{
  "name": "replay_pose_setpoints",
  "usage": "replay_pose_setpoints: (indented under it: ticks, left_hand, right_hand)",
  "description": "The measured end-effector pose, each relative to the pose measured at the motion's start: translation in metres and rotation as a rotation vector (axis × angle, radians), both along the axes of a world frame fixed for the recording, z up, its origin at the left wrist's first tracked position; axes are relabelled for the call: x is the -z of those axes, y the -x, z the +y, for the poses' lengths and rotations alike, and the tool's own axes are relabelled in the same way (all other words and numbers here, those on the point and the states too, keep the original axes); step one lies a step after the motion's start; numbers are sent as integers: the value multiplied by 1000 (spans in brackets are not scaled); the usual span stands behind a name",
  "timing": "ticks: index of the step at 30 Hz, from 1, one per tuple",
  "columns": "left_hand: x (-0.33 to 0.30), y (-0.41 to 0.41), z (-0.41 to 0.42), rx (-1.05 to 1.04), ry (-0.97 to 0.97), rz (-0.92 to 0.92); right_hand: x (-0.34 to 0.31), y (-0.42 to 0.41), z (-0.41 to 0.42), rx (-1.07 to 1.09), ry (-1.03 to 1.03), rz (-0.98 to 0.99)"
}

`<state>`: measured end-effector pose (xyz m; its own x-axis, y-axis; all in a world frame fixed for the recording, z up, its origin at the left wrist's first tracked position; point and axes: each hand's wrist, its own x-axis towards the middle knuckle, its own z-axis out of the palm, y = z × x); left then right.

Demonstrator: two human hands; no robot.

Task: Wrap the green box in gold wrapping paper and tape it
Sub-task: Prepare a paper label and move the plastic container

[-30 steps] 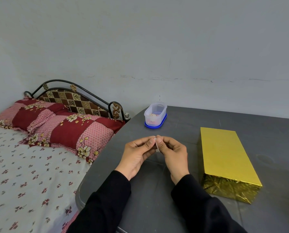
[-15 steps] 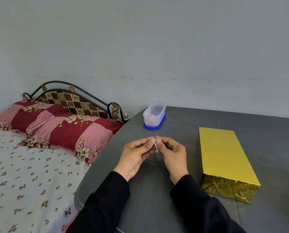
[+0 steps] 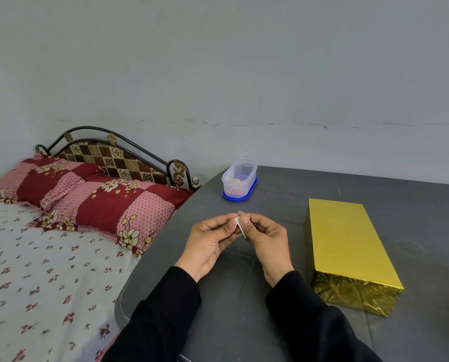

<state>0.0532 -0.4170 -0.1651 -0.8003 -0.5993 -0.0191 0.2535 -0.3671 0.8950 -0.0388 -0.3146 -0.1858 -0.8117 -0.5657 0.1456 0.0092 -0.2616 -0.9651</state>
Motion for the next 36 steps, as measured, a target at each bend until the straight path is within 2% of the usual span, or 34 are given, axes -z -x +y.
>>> replay_pose_setpoints:
  ticks: [20,36]
  left_hand:
    - [2,0,1,-24,37,33]
    - [7,2,5,-98,204,73]
  right_hand:
    - [-4,-2,2,-38,28,-17]
    - [-6,-6,3,-36,12,-48]
